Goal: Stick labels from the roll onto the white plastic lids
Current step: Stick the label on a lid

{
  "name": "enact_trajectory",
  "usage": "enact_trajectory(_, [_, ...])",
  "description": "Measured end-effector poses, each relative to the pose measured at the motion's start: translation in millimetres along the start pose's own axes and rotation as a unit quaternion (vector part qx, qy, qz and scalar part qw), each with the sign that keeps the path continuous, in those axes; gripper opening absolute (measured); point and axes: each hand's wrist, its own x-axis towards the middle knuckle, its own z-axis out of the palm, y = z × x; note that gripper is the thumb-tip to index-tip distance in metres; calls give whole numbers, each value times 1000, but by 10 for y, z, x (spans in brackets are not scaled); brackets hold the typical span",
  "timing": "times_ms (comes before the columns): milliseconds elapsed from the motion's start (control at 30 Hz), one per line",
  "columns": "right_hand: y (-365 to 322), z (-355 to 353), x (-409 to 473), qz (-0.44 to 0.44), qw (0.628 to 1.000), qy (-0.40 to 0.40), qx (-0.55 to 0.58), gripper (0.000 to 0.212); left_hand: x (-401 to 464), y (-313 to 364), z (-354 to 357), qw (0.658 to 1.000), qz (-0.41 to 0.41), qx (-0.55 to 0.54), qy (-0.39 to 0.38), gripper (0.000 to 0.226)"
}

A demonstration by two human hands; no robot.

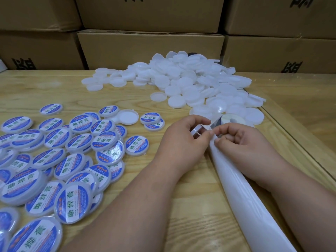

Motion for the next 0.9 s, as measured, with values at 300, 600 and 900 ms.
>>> enact_trajectory(300, [-36, 24, -4, -6, 1000, 28, -7, 35, 23, -8, 6, 999, -18, -6, 37, 22])
enact_trajectory(600, [-161, 90, -51, -26, 996, 74, 30, 30, 58, 46, -63, 977, -83, -126, 152, 27])
enact_trajectory(900, [-91, 92, -40, -81, 988, 110, 68, 33, 70, 30, -96, 970, -98, -178, 130, 30])
